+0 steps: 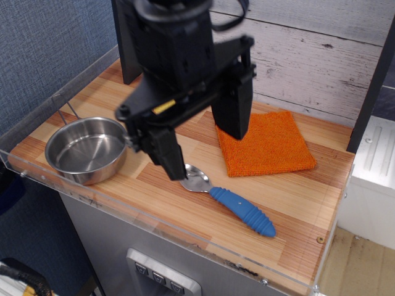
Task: Put the spoon on the orange rectangle.
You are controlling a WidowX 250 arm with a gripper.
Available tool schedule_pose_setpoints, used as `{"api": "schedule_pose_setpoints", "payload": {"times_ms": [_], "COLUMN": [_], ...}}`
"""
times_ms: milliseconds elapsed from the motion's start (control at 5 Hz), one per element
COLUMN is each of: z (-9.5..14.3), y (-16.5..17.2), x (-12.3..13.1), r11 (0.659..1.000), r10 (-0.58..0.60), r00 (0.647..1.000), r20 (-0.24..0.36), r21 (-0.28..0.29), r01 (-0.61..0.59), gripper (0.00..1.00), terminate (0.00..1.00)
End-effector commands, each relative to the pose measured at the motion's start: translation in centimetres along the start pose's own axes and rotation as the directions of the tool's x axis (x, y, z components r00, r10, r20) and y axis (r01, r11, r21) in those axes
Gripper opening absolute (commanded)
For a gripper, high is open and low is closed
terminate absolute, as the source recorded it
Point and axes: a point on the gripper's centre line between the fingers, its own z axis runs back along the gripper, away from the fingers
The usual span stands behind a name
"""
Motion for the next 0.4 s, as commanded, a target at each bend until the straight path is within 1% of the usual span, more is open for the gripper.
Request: {"api": "schedule_pose_setpoints", "payload": {"times_ms": [0, 200], "z": [-2.4, -4.9], "y": [-1.7, -2.6], "x": [1.1, 1.1], "r11": [1.0, 1.0], "r10": [-0.014, 0.005], "r00": [0.997, 0.998], "r20": [0.074, 0.066], "r21": [0.007, 0.018], "r01": [0.013, -0.006], "gripper": [1.0, 1.0], "terminate": [0.0, 0.0]}}
